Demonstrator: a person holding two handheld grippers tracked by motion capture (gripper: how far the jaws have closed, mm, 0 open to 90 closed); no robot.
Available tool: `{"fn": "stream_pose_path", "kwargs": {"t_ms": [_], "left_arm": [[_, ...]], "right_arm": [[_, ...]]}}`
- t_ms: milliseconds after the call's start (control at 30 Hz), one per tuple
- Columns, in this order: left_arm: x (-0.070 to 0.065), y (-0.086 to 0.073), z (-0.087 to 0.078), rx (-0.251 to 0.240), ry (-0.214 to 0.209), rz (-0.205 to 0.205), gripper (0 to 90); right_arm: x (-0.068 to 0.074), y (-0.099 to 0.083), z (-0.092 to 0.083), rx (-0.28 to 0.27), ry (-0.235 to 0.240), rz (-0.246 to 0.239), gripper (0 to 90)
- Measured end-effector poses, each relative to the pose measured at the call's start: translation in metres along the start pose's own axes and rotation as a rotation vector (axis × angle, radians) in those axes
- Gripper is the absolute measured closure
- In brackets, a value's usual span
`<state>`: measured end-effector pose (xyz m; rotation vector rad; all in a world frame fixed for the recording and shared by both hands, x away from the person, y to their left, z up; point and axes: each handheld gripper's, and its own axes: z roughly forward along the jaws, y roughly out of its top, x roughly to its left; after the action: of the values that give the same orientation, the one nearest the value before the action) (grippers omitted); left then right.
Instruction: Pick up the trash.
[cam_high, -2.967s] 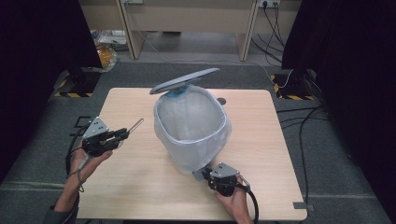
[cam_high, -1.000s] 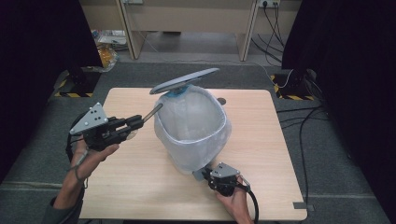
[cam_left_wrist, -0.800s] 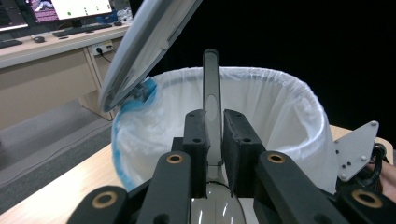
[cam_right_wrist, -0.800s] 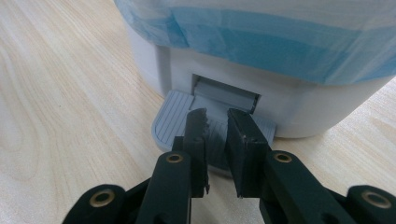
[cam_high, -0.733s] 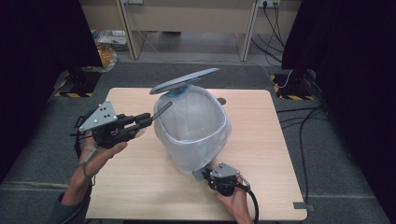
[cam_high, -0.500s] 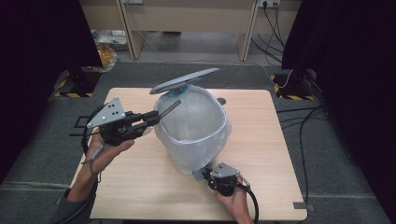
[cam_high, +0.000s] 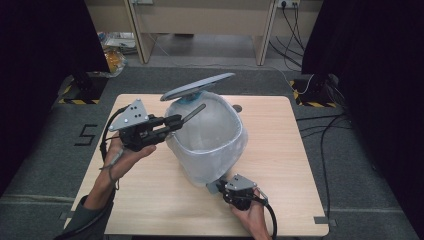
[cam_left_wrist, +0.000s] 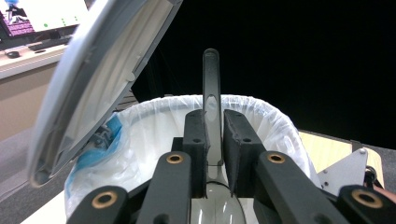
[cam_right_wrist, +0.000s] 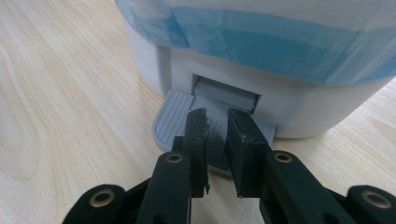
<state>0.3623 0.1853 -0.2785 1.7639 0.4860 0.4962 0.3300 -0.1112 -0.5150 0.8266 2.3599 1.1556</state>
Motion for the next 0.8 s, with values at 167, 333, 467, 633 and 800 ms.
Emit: {"fn": "stream_pose_path", "kwargs": {"t_ms": [167, 333, 467, 633, 800], "left_arm": [[-0.002, 0.001, 0.012, -0.004, 0.003, -0.002, 79.9], [-0.004, 0.002, 0.024, -0.001, -0.003, 0.000, 79.9], [-0.005, 0.003, 0.030, -0.002, -0.006, 0.001, 79.9], [-0.007, 0.004, 0.037, -0.003, -0.012, 0.001, 79.9], [-0.006, 0.003, 0.042, 0.001, 0.000, 0.000, 79.9]], "right_arm": [[0.000, 0.000, 0.000, -0.002, 0.000, 0.004, 78.1], [0.000, 0.000, 0.000, 0.001, 0.003, 0.005, 78.1], [0.000, 0.000, 0.000, -0.001, 0.003, 0.004, 78.1], [0.000, 0.000, 0.000, 0.000, 0.002, 0.003, 78.1], [0.000, 0.000, 0.000, -0.001, 0.001, 0.003, 78.1]]}}
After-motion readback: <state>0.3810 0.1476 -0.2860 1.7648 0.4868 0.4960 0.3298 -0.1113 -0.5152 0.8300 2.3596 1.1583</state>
